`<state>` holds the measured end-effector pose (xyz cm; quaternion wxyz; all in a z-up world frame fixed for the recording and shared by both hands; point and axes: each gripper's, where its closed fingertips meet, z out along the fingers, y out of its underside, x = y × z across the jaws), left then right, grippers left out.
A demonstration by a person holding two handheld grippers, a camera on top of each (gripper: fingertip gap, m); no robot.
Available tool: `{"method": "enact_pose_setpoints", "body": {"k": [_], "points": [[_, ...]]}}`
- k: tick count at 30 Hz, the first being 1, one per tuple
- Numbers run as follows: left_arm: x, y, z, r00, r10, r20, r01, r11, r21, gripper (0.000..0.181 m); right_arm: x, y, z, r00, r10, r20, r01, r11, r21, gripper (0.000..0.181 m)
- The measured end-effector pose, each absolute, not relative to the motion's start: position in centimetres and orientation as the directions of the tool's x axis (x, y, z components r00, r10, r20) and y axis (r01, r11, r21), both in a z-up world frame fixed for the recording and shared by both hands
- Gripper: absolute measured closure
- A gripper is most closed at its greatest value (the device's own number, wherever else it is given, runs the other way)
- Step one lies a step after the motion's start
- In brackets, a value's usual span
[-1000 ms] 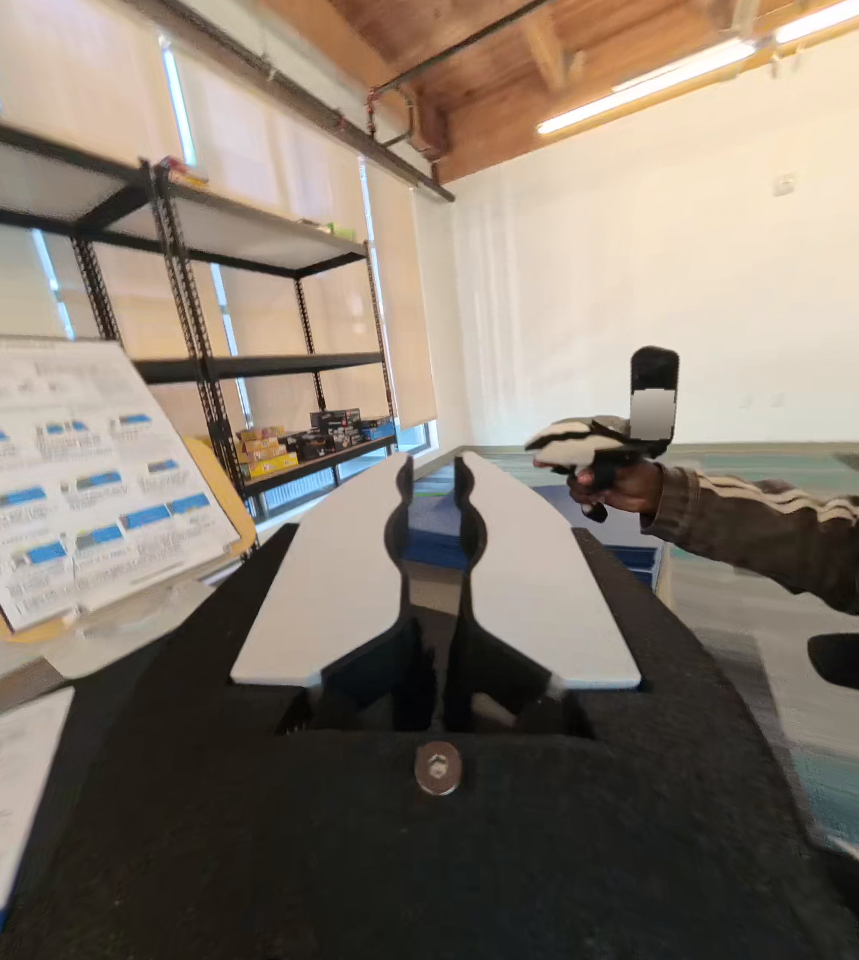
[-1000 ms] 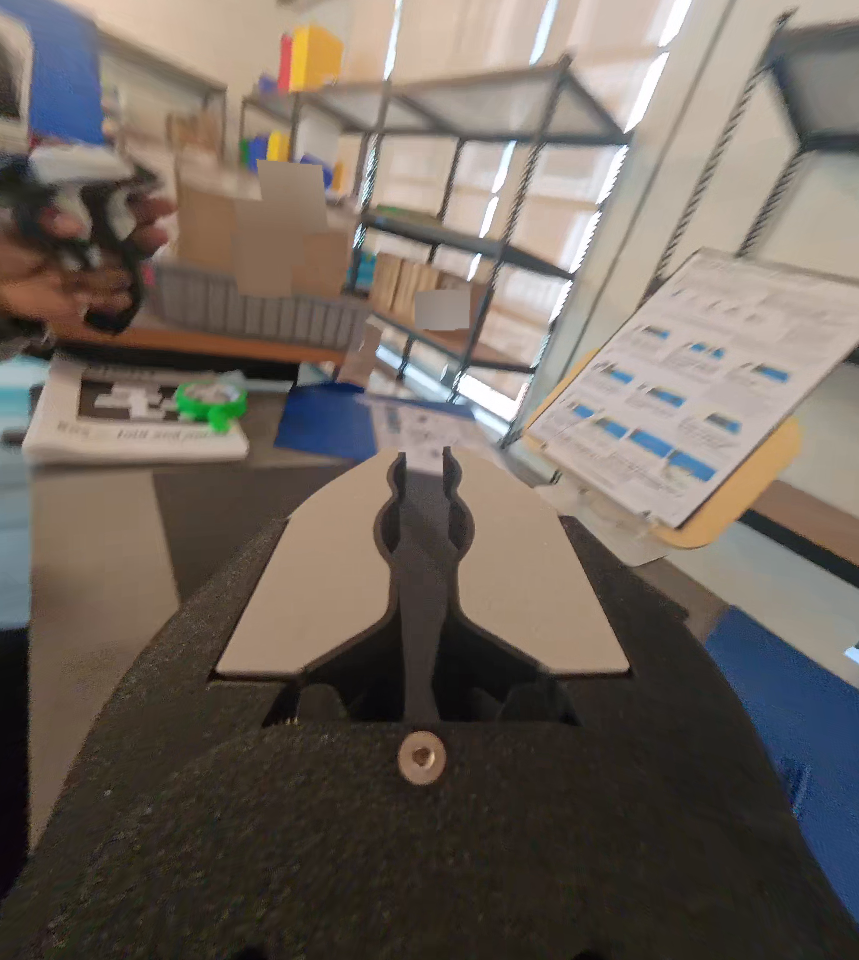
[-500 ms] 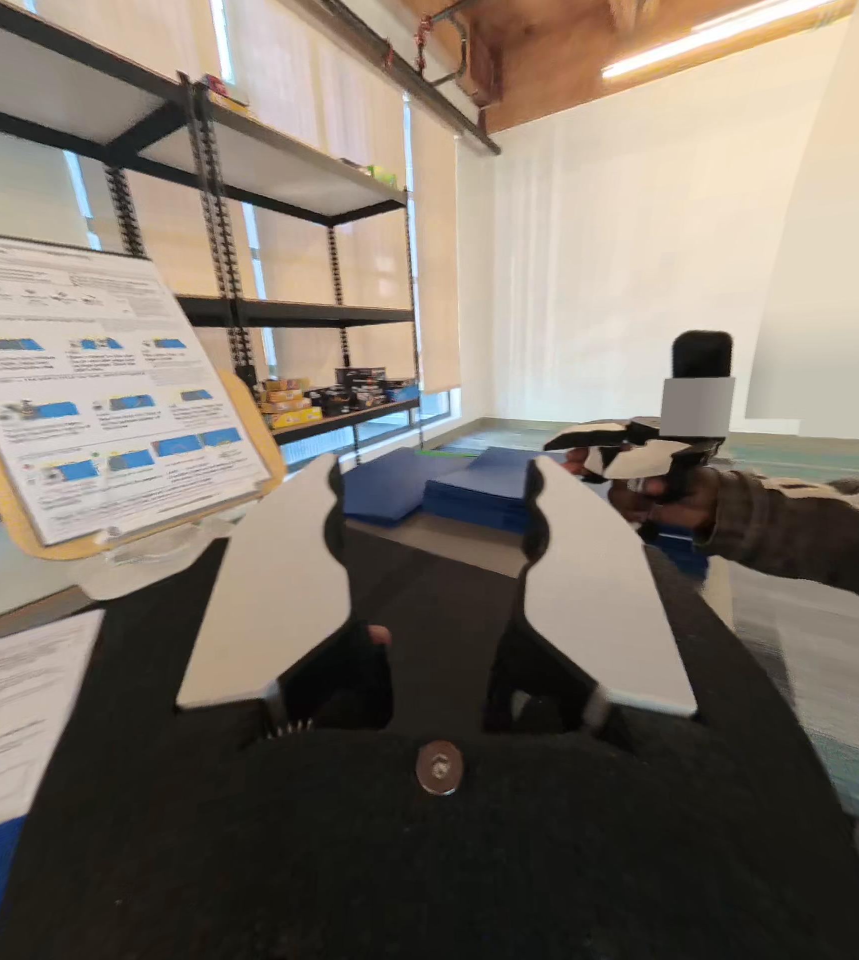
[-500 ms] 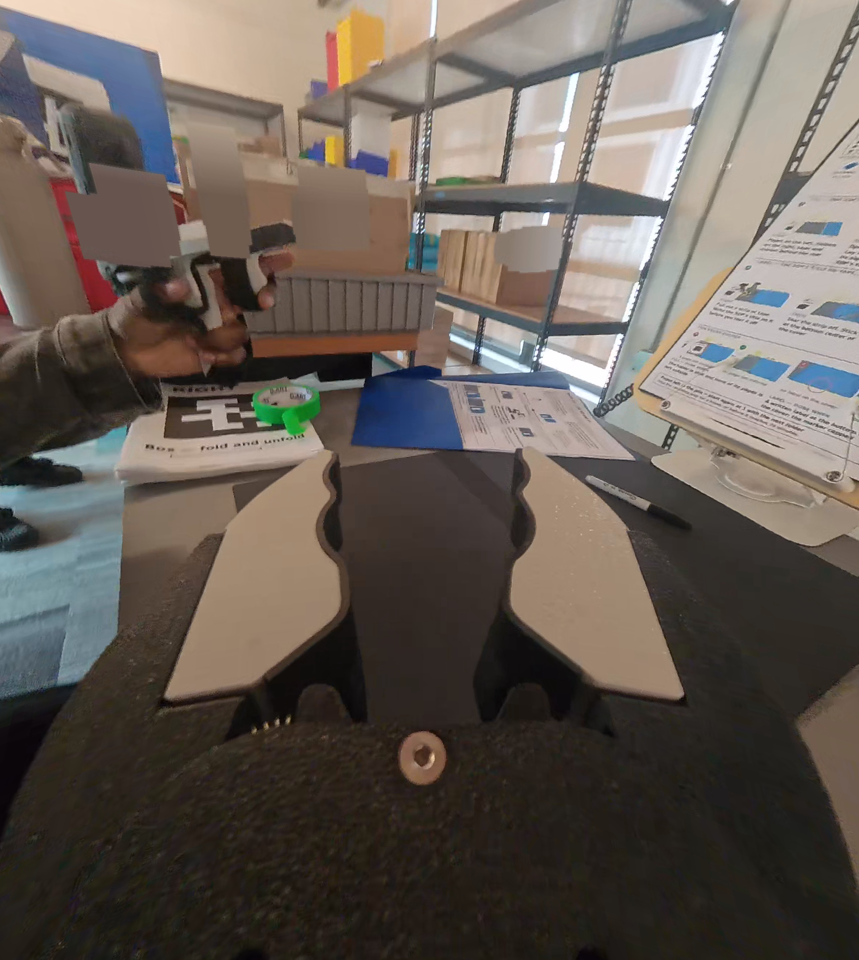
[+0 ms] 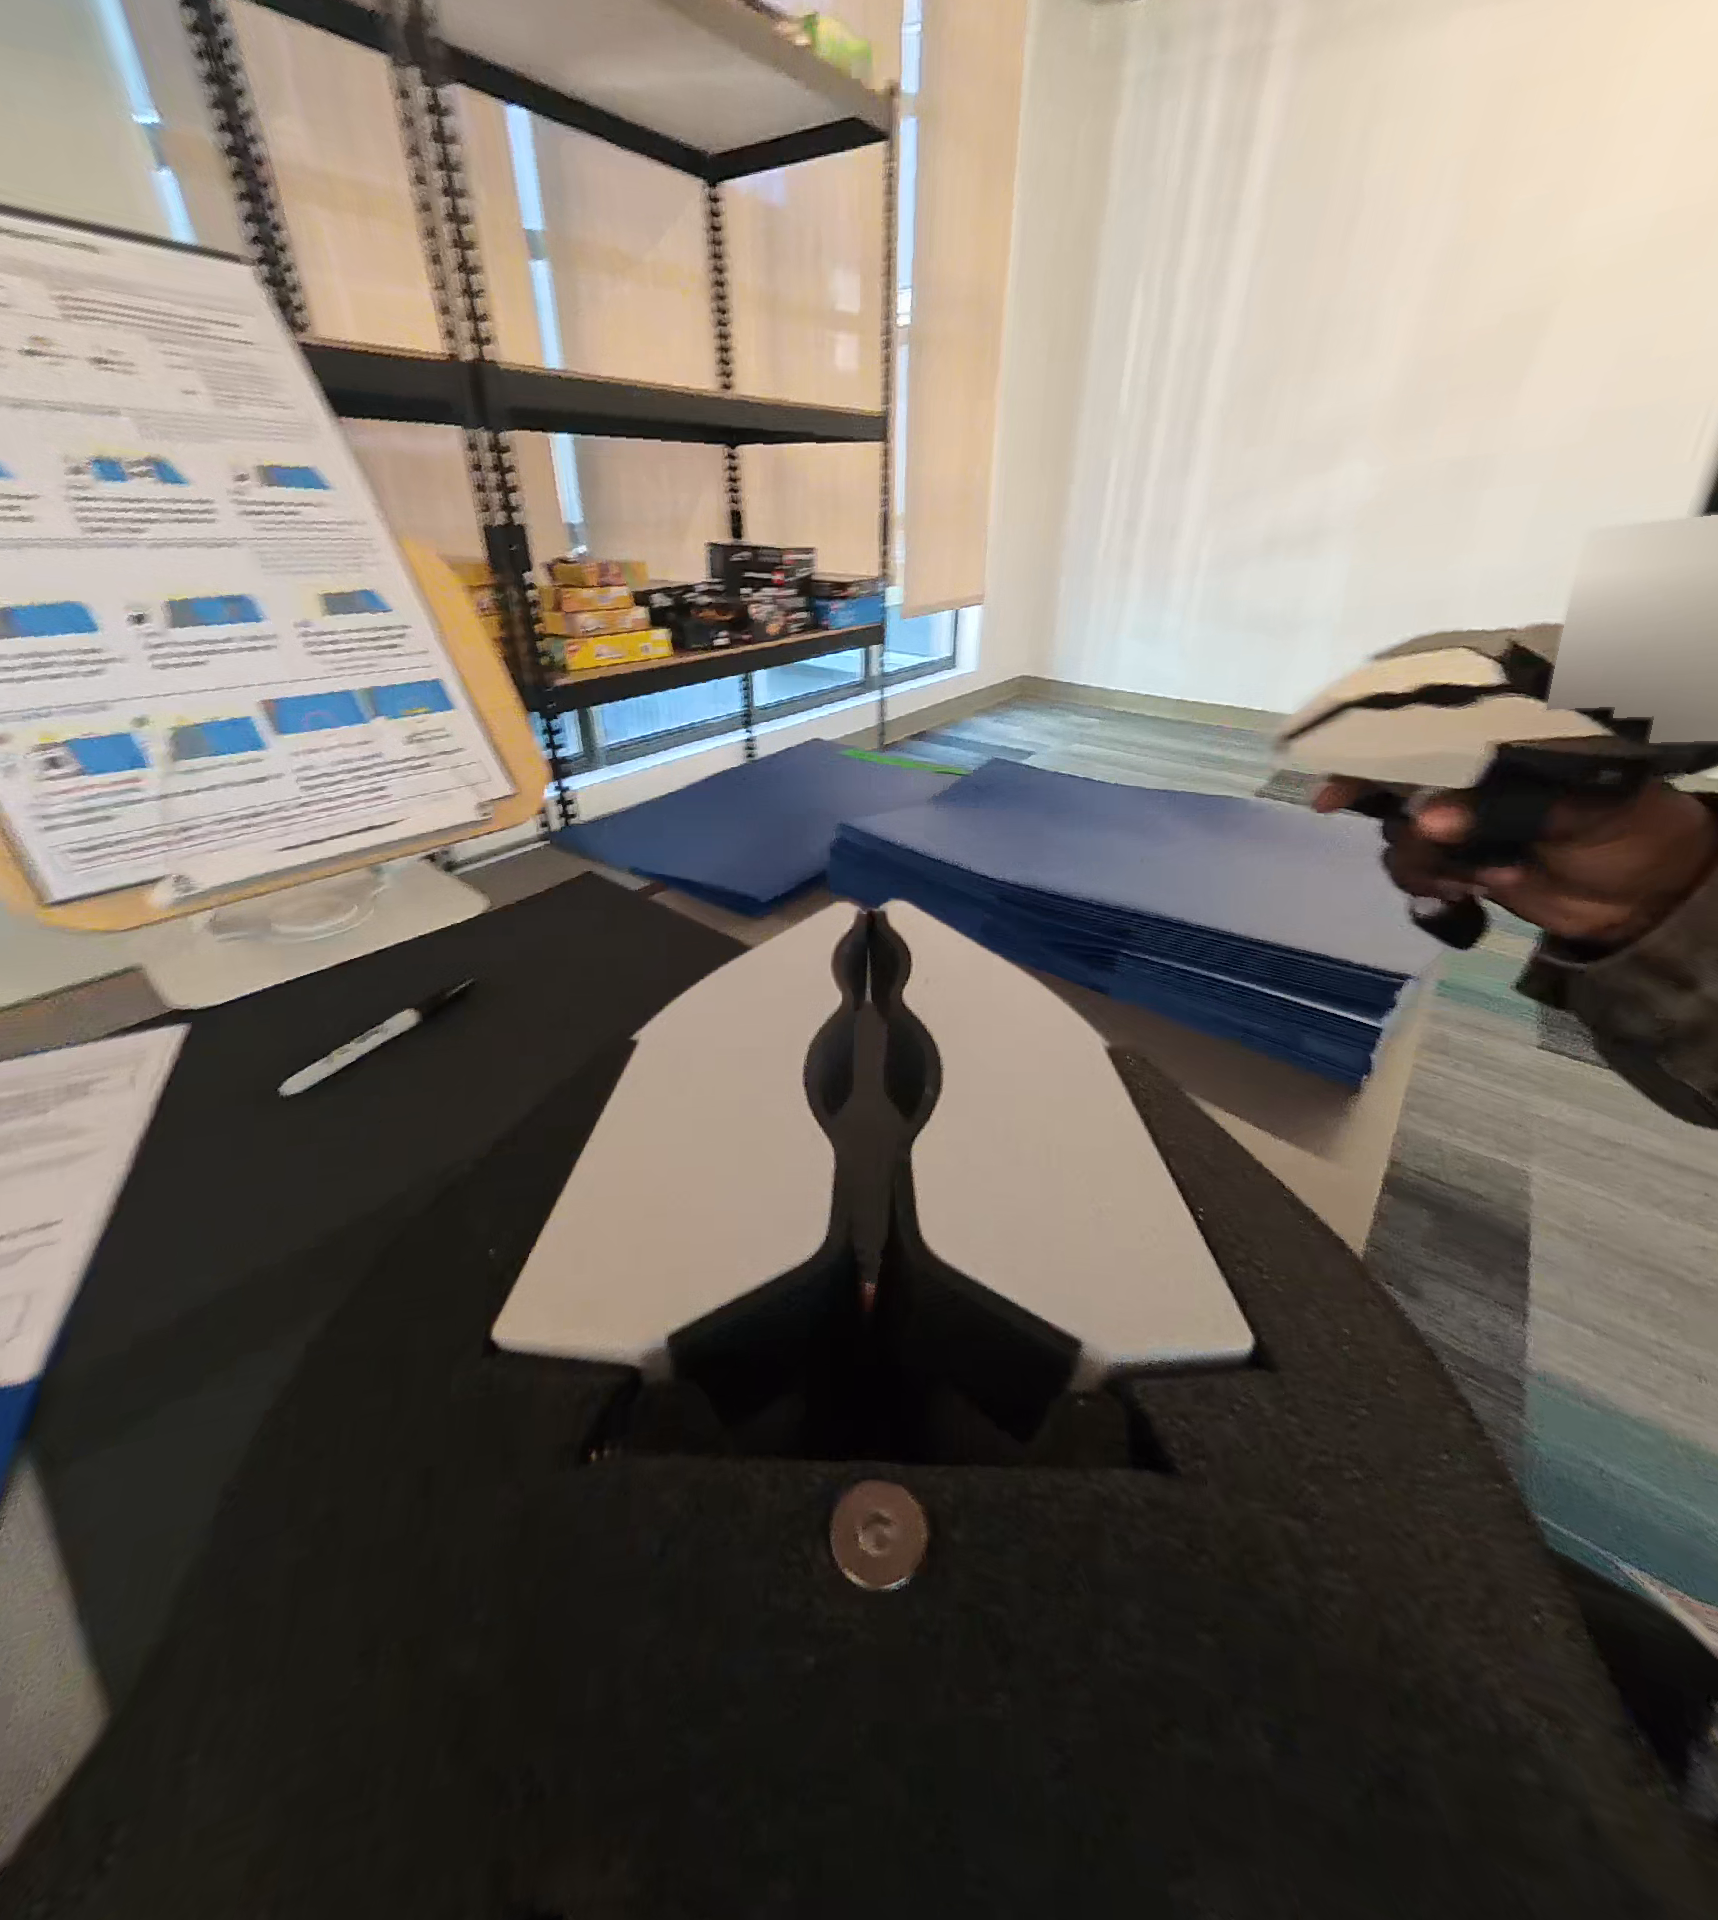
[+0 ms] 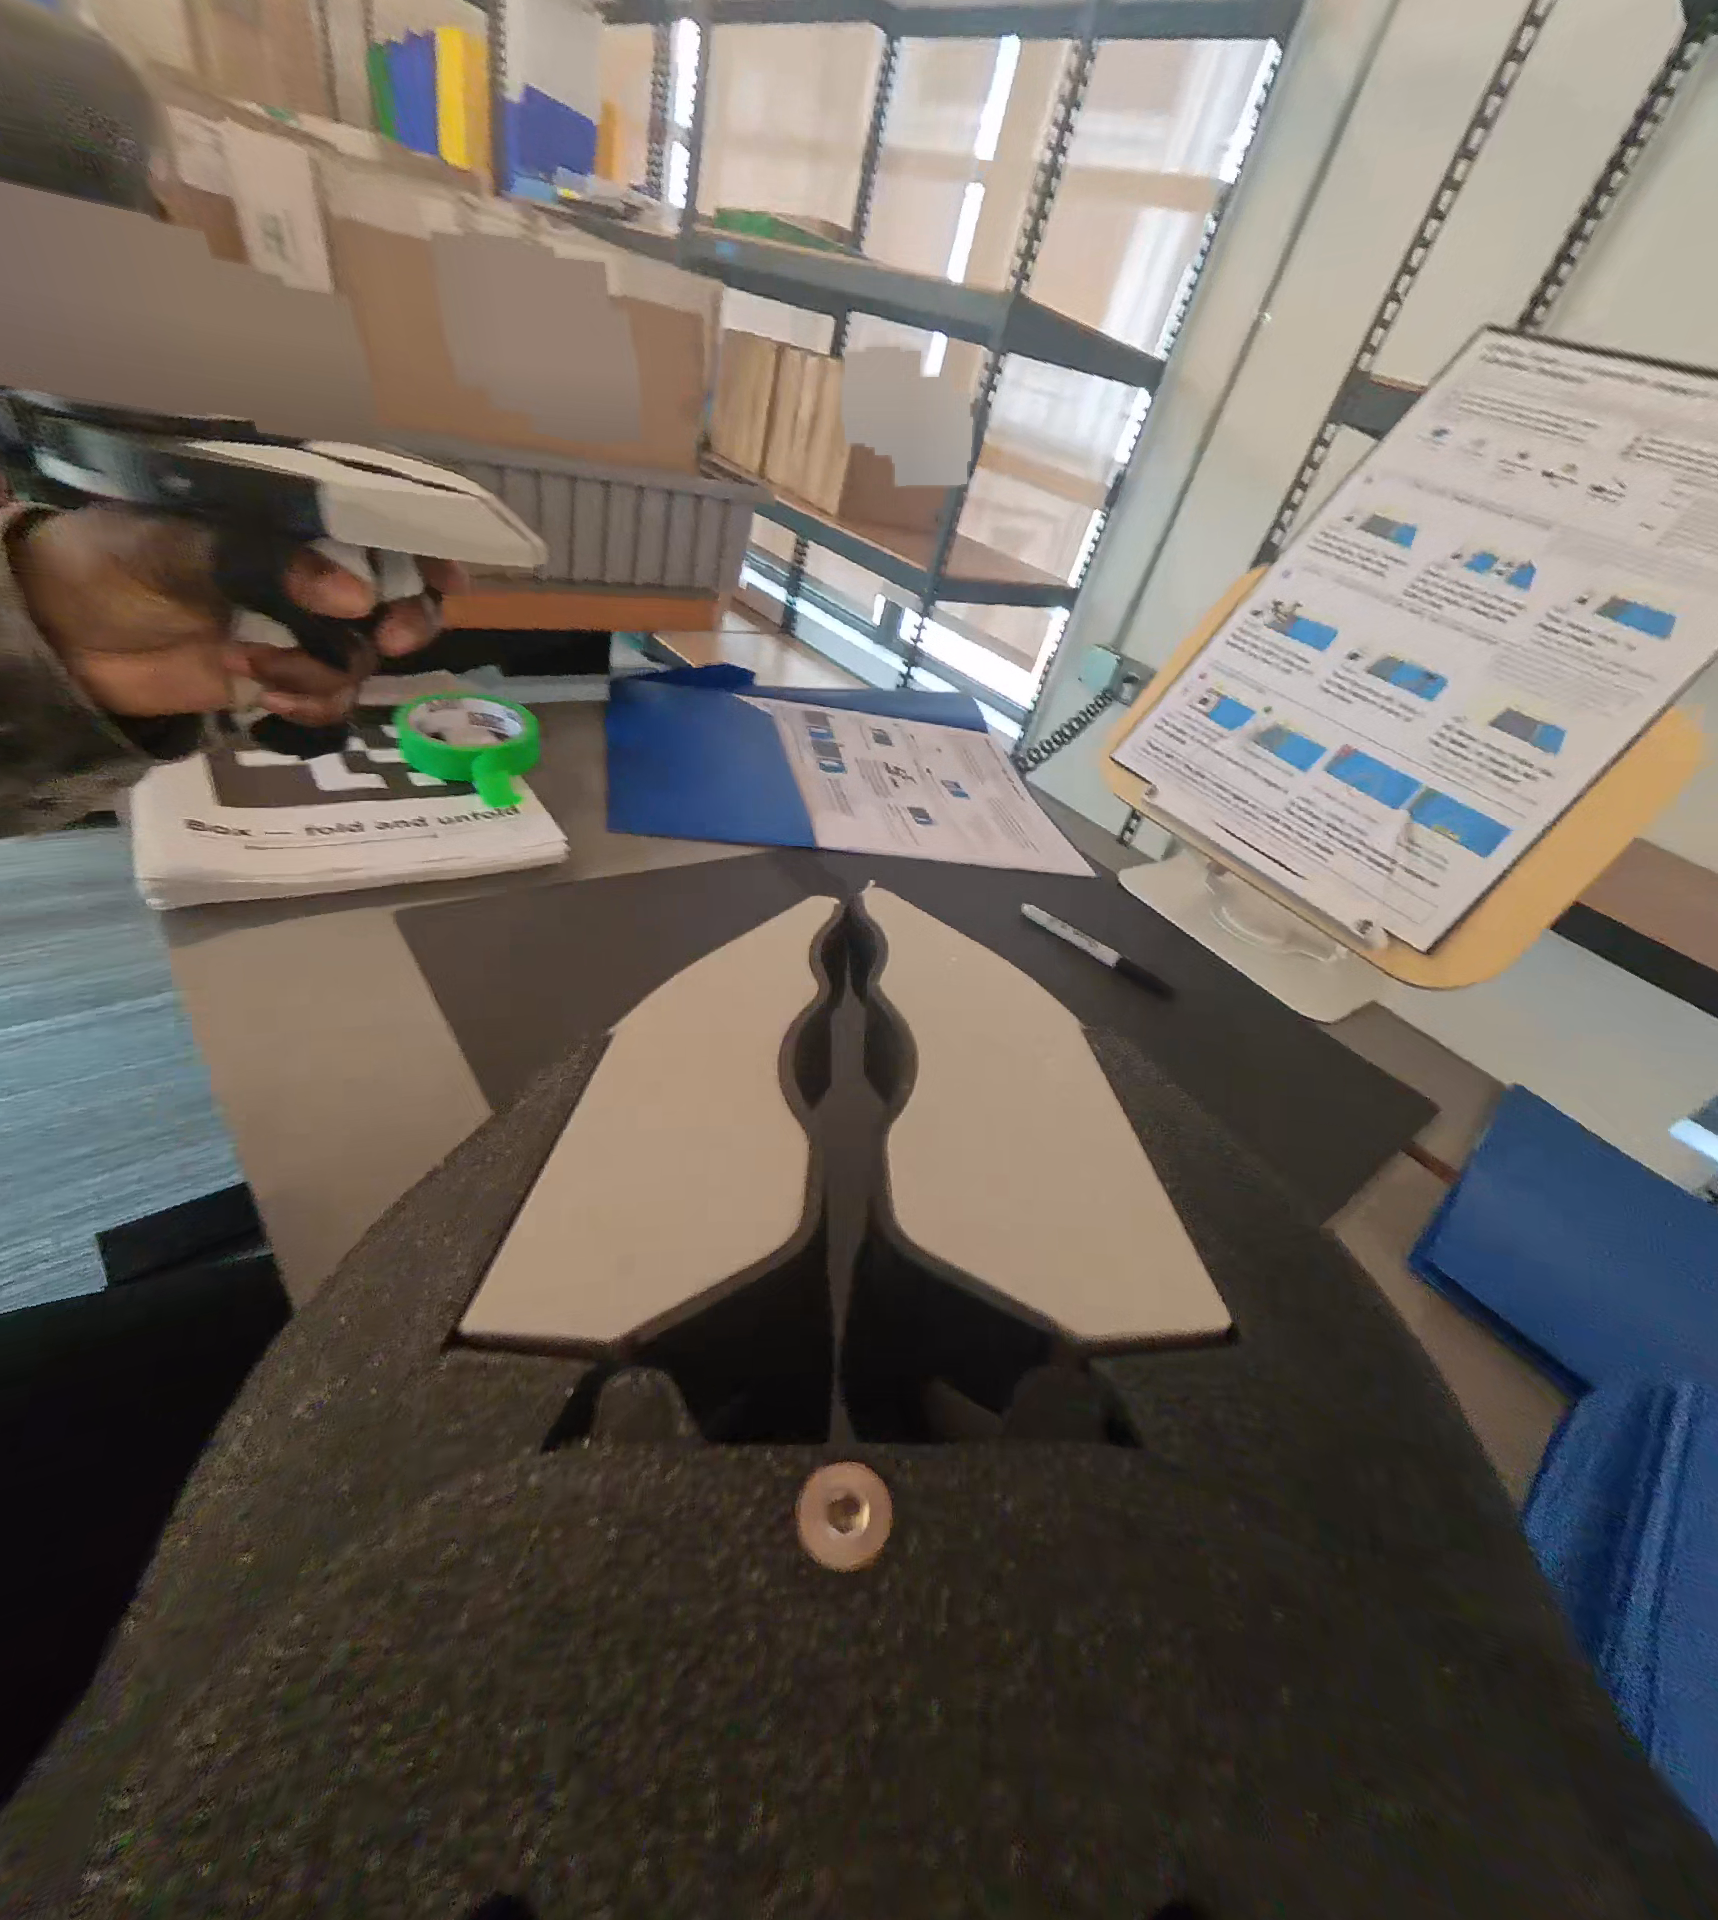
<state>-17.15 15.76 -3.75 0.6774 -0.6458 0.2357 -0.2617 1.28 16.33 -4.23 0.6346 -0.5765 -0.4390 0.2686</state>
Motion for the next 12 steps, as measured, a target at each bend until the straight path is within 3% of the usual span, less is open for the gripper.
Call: {"method": "enact_pose_setpoints", "body": {"k": [4, 9, 12], "points": [[-20.4, 15.4, -2.5, 0.8, -0.599, 0.03, 0.029, -0.011, -1.0, 0.177, 1.3, 15.3, -4.5, 0.435, 0.85, 0.299, 0.221, 0.221, -0.95, 0.181], [-23.3, 14.4, -3.2, 0.807, -0.583, 0.093, -0.011, -0.172, -0.985, 0.171, 1.8, 15.6, -6.4, 0.441, 0.846, 0.299, 0.341, 0.15, -0.928, 0.173], [-23.1, 13.9, -3.9, 0.754, -0.62, 0.216, 0.06, -0.263, -0.963, 0.156, 3.3, 17.6, -8.7, 0.483, 0.822, 0.302, 0.468, 0.049, -0.882, 0.167]]}}
